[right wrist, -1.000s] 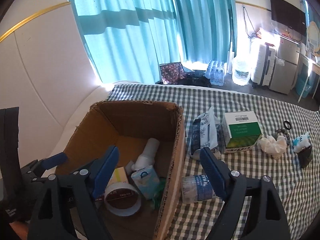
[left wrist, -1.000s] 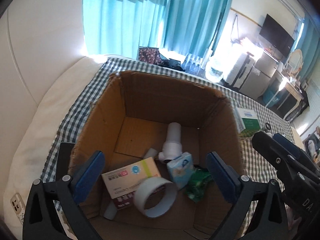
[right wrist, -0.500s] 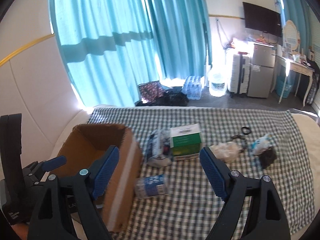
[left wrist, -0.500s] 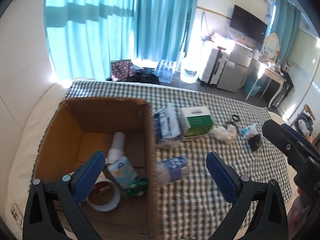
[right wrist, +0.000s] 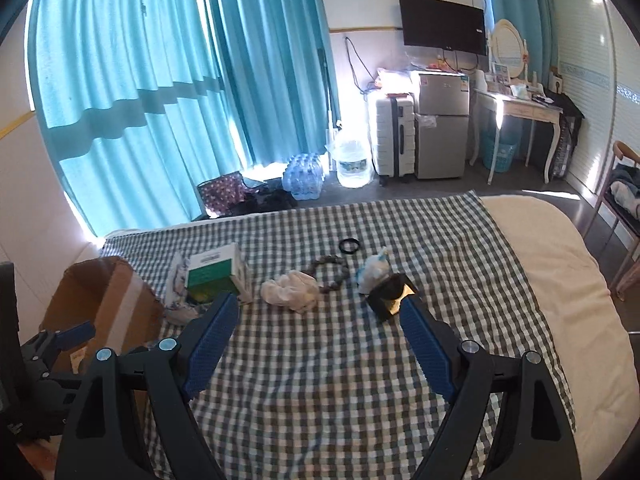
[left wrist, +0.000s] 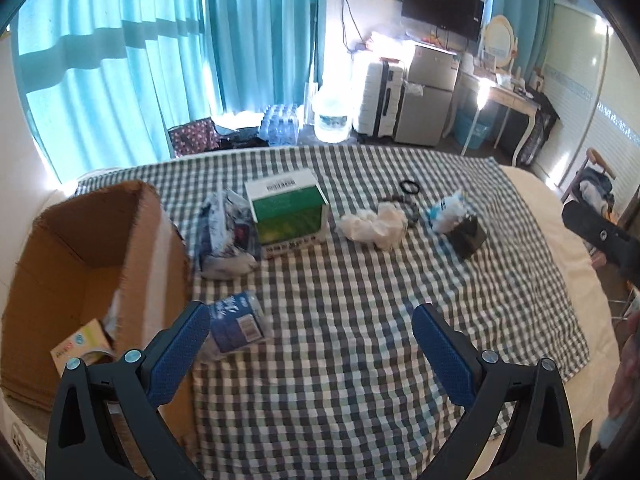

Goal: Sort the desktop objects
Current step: 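Move both tools back over the remaining items on the bed, then grasp the white cloth with the left tool while the right tool grasps the black square case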

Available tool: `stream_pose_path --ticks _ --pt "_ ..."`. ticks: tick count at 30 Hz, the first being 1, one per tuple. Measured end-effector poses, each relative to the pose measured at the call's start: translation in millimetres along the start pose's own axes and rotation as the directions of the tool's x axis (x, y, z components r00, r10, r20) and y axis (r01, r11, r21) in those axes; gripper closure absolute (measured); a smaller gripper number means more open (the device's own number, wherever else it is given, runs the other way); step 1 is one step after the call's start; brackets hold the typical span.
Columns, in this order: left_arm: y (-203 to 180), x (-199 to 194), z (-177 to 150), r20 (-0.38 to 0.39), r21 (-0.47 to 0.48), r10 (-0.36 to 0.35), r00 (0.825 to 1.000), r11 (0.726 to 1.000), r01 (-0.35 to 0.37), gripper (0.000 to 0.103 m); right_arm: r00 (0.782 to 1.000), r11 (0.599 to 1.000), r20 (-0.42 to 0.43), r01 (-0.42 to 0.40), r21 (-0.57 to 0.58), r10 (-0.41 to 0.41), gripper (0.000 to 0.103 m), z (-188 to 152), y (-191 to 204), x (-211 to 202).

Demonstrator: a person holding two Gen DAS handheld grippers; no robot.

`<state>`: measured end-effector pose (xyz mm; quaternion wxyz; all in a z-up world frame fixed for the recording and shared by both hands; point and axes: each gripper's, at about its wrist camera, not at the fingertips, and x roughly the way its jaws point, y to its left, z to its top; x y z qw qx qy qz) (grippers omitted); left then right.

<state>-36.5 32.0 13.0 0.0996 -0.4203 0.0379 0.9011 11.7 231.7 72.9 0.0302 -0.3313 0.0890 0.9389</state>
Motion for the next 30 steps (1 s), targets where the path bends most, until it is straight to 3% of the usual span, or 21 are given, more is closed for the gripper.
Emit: stream_pose_path --ticks 8,16,21,25,30 --pt "-15 69 -13 -0.064 -0.043 -0.019 0.998 0.999 0.016 0.0 0.999 0.999 -0.042 0.034 0.033 -0.033 0.02 -14 -45 58" --pt "-39 140 12 -0.066 -0.075 -0.06 0.996 0.996 0.055 0.0 0.995 0.998 -0.1 0.028 0.06 -0.022 0.02 -16 -63 128" --pt "-54 182 24 -0.084 -0.087 -0.048 0.995 0.995 0.041 0.0 0.99 0.996 -0.135 0.059 0.065 -0.05 0.02 -21 -78 167" --pt "-70 203 34 -0.065 -0.093 -0.053 0.996 0.995 0.047 0.0 0.99 0.993 -0.137 0.052 0.108 -0.037 0.02 -24 -91 187" --pt "-76 220 43 -0.029 -0.119 -0.01 1.0 0.993 0.007 0.0 0.988 0.987 -0.152 0.028 0.158 -0.004 0.02 -23 -100 211"
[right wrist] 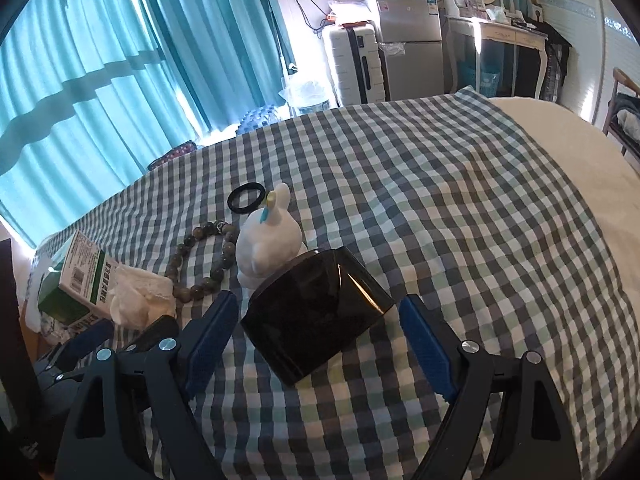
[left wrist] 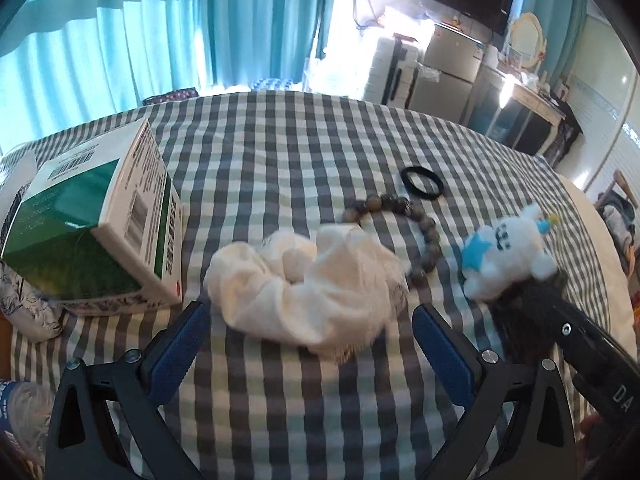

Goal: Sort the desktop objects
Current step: 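Grasp the white cloth with the left tool while the right tool grasps the black square case, then carry the cloth into the box with the left tool while the right tool drops the case in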

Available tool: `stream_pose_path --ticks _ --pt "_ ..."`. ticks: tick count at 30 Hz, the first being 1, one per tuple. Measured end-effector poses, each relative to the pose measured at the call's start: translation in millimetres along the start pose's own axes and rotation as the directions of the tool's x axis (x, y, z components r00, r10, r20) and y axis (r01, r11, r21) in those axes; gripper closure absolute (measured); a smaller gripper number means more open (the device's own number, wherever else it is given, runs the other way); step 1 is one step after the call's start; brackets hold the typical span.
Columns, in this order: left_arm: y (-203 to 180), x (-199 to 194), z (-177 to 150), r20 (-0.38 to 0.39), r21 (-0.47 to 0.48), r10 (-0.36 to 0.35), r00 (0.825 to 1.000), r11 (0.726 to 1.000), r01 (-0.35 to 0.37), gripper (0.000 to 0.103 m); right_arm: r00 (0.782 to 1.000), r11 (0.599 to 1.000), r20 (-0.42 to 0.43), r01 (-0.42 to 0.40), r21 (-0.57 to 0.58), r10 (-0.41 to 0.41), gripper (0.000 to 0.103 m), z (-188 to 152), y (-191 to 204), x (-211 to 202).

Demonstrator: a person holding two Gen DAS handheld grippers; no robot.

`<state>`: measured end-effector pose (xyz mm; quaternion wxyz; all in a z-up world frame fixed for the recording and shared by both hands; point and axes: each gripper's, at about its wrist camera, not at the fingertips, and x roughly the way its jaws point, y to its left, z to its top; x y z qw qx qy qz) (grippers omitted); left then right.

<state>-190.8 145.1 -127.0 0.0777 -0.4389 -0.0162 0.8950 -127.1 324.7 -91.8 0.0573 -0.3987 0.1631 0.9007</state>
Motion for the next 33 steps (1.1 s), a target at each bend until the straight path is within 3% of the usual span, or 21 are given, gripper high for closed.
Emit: stream_pose_path --ticks 6,8,9,11,14,19,22,33 --pt "4 17 9 0.006 -0.026 0.029 1.0 0.999 -0.029 0.001 0.999 0.999 -0.029 -0.015 0.032 0.016 0.02 -3 -8 22" --pt "2 14 9 0.029 -0.014 0.037 0.999 0.999 -0.037 0.018 0.999 0.999 -0.021 -0.025 0.041 0.026 0.024 -6 -12 24" --pt "1 13 10 0.03 -0.004 0.044 0.999 0.999 -0.044 0.024 0.999 0.999 -0.018 -0.026 0.045 0.026 0.032 -6 -14 23" --pt "-3 10 11 0.029 0.018 0.051 0.998 0.999 -0.052 0.049 0.999 0.998 -0.023 -0.038 0.055 0.039 0.042 -5 -18 20" --pt "-7 3 12 0.03 0.046 0.047 0.998 0.998 -0.049 0.068 0.998 0.996 -0.032 -0.058 0.073 0.06 0.049 -3 -21 18" --pt "-9 -17 15 0.037 0.062 0.02 0.999 0.998 -0.022 0.077 0.998 0.997 -0.035 -0.06 0.041 0.061 0.053 -3 -18 1" --pt "-7 -31 17 0.033 0.063 0.023 0.999 0.998 -0.025 0.077 0.997 0.998 -0.035 -0.064 0.02 0.065 0.059 -7 -12 -13" --pt "15 -98 2 0.011 0.072 -0.019 1.0 0.997 0.018 0.077 0.998 0.996 -0.064 -0.034 -0.083 0.029 0.062 -32 24 -69"
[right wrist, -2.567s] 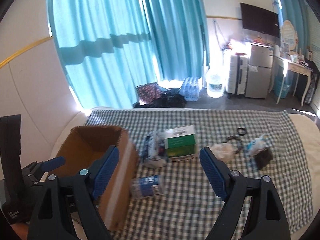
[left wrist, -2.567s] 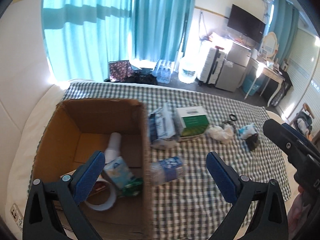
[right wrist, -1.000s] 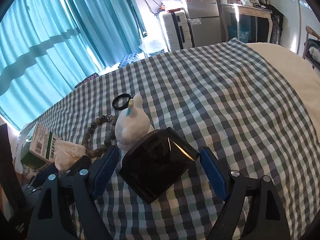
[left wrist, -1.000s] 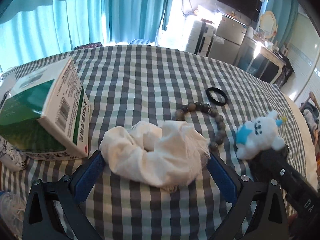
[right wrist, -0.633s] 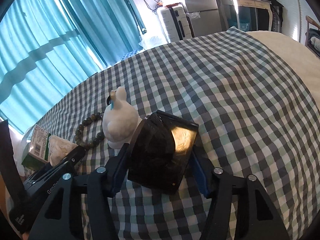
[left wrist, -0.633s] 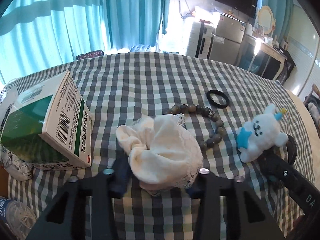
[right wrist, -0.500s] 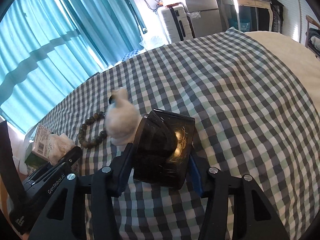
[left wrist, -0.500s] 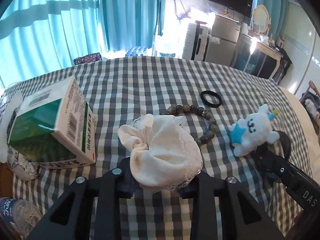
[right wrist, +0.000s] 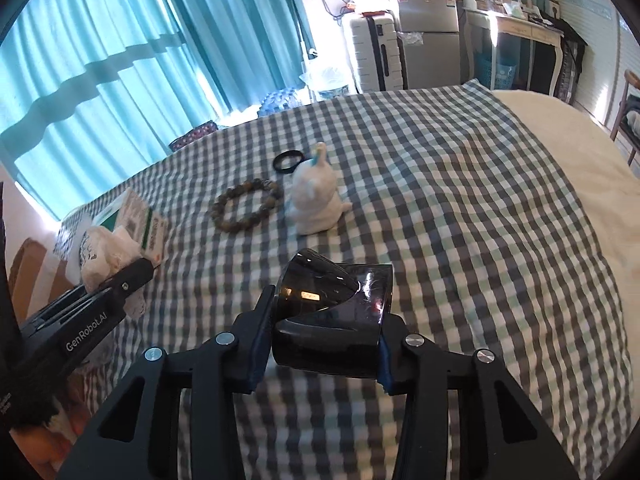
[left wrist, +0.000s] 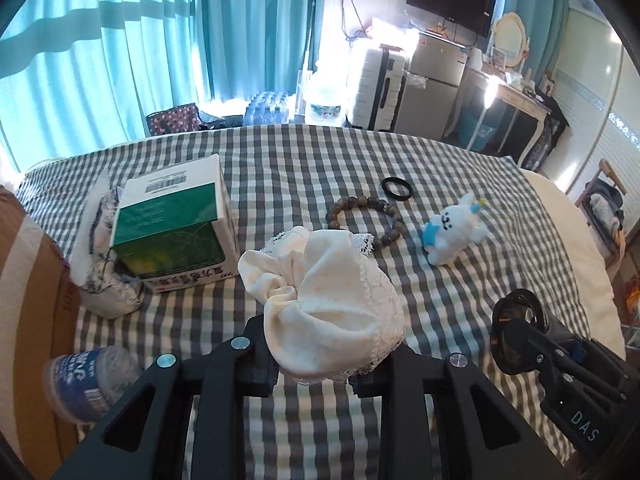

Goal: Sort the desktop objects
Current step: 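Carry the cloth into the box with the left tool while the right tool drops the case in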

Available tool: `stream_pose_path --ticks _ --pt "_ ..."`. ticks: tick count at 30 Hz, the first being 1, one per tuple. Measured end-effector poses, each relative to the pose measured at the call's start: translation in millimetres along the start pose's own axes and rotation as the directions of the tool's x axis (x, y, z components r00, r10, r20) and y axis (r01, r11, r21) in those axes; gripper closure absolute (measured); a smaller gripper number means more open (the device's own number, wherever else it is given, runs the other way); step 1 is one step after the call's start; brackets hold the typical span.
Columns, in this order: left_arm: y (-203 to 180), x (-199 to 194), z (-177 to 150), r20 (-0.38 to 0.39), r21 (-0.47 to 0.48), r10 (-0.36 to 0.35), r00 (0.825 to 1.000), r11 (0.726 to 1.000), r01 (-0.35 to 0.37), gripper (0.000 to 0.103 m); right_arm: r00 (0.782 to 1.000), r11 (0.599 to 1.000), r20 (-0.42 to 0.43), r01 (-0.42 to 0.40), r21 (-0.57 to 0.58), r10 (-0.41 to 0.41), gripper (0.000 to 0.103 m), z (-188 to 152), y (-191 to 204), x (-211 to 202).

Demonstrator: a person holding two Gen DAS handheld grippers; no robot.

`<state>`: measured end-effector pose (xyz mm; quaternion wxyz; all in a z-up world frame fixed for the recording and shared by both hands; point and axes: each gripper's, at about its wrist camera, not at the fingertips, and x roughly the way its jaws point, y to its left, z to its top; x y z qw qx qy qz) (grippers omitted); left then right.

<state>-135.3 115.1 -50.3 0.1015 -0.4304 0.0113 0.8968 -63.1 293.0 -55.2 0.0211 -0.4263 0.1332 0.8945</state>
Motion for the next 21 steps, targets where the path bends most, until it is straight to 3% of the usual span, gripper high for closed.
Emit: stream_pose_path --ticks 11,21 --pt "35 -101 2 0.09 0.029 -0.016 0.996 0.999 0.014 0.077 0.998 0.997 0.067 0.001 -0.083 0.005 0.066 -8 62 -83" --pt "102 -165 0 0.131 -0.023 0.001 0.991 1.0 0.002 0.077 0.988 0.984 0.147 -0.014 -0.179 0.041 0.066 -5 144 -143"
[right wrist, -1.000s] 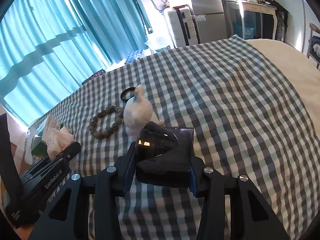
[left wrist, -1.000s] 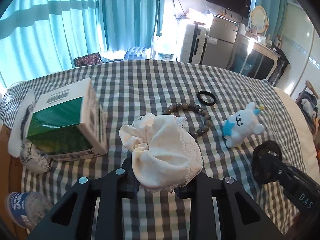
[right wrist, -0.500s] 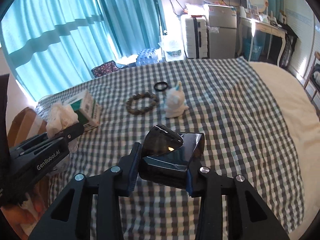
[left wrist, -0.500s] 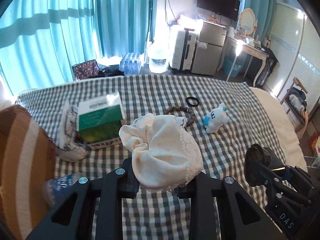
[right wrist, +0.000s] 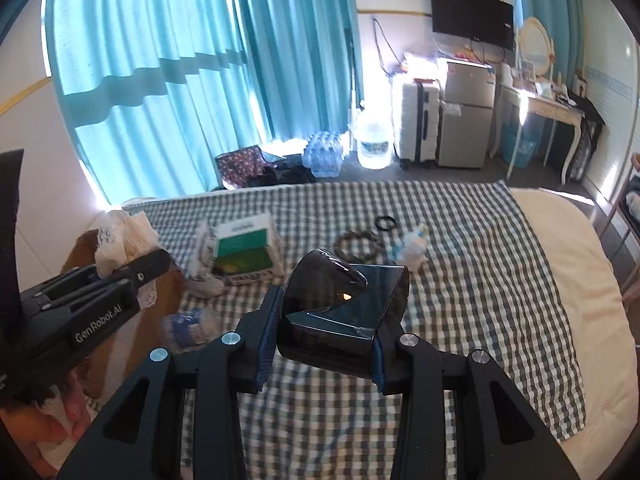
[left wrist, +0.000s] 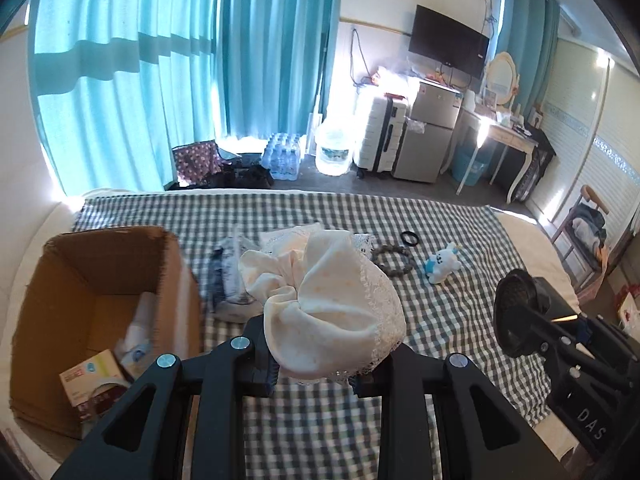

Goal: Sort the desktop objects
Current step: 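Carry the cloth into the box with the left tool while the right tool drops the case in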

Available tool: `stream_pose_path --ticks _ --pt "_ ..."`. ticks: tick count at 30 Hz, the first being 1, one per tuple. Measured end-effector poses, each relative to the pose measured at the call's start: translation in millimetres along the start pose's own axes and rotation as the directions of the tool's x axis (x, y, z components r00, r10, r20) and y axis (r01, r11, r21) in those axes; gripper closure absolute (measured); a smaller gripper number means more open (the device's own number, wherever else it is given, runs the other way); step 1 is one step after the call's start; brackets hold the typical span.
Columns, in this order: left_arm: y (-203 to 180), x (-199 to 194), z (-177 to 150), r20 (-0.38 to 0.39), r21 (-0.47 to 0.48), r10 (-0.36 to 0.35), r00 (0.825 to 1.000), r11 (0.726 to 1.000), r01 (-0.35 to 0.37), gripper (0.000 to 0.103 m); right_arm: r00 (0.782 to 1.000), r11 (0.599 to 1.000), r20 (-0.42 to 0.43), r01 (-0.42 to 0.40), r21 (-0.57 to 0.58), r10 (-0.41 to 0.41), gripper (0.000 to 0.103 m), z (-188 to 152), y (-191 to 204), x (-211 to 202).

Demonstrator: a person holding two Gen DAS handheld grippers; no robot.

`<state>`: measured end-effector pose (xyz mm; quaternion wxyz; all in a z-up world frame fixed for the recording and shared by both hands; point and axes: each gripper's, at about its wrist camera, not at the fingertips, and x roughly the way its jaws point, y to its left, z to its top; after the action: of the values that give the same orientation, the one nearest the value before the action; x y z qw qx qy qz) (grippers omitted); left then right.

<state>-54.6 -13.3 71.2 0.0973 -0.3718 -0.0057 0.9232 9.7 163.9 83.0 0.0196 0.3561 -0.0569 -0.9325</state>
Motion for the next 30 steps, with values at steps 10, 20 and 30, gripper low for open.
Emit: stream_pose_path --ticks 10,20,30 --pt "89 -40 12 0.035 -0.031 0.086 0.996 0.996 -0.085 0.077 0.995 0.991 0.035 -0.088 -0.101 0.092 0.066 27 96 -7" --pt "182 -45 -12 0.002 -0.073 0.155 0.988 0.985 -0.155 0.077 0.97 0.95 -0.014 -0.242 -0.198 0.245 0.066 29 205 16" --pt "230 -14 -52 -0.087 -0.165 0.117 0.989 0.978 -0.13 0.075 0.941 0.926 -0.15 -0.329 -0.183 0.305 0.066 4 258 74"
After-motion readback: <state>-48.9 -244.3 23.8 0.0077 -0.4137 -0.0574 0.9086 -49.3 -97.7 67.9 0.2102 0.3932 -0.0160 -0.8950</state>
